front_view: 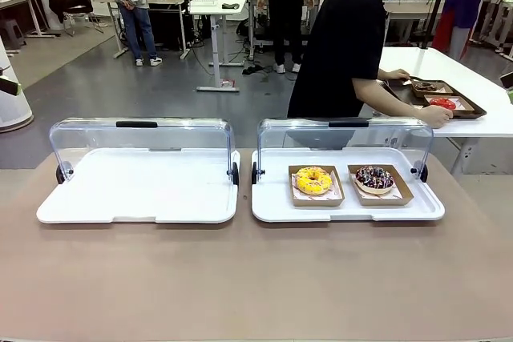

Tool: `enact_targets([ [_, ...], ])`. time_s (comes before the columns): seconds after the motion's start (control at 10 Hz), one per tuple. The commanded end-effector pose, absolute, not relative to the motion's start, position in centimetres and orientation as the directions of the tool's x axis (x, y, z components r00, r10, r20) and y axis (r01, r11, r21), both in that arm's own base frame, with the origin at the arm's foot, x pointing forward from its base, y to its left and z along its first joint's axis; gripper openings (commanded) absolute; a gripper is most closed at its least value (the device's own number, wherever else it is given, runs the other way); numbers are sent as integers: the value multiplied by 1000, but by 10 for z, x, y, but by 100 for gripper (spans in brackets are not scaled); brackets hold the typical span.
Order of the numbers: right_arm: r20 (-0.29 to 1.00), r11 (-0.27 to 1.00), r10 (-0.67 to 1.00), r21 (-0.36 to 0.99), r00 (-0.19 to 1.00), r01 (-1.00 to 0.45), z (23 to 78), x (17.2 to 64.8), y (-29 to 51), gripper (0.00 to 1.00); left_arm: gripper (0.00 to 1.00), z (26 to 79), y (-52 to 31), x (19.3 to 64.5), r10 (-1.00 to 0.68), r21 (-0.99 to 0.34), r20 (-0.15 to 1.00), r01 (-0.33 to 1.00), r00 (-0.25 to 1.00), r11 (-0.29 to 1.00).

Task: Provide the desired donut to the person.
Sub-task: Place the picked Paper togo box onto the Handle tray extended by the person.

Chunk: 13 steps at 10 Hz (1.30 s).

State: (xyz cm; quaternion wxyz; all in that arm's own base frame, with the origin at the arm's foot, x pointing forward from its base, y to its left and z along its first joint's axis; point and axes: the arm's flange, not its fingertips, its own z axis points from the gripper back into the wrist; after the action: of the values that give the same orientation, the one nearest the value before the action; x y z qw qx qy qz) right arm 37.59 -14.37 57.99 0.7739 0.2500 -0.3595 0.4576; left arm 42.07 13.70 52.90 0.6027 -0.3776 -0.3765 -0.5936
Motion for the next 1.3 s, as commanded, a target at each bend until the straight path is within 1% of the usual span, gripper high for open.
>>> enact_targets([
  [0.0,804,445,512,53,302,-894,581,378,-144,100,100,529,138,419,-422,-5,906,1000,8,8],
  [1.2,804,445,512,53,302,-894,581,378,-144,100,100,529,138,419,-422,-5,906,1000,8,8],
])
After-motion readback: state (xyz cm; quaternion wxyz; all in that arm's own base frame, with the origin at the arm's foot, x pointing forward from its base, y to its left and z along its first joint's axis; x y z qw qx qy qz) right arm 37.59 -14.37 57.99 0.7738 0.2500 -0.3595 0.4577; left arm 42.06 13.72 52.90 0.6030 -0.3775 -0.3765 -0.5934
